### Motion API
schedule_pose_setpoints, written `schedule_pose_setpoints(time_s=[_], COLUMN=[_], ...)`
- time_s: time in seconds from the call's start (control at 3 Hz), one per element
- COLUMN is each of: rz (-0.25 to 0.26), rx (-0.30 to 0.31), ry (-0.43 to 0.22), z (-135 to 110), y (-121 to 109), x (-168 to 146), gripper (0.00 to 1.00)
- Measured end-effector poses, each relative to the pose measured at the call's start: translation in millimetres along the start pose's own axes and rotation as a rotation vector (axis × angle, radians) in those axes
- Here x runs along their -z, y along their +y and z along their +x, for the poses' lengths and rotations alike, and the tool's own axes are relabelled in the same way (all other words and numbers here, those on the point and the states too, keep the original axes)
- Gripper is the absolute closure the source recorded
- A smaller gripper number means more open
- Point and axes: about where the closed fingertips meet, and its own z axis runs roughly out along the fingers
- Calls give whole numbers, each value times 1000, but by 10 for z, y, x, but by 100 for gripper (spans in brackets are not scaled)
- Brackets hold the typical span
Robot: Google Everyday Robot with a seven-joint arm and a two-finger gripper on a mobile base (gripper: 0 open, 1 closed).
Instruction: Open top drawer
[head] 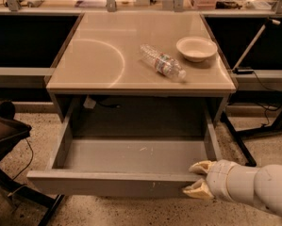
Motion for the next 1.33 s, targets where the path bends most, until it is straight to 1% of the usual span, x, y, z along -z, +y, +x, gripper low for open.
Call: schedule_pose_setpoints(time_s=[0.33,0.67,1.0,1.33], rz=[0,19,18,18], rx=[0,-14,-14,-14], ry=[0,7,7,7], z=[-14,-5,-6,-6], y=[-6,121,121,121], x=[16,52,51,51], gripper=[100,100,82,58])
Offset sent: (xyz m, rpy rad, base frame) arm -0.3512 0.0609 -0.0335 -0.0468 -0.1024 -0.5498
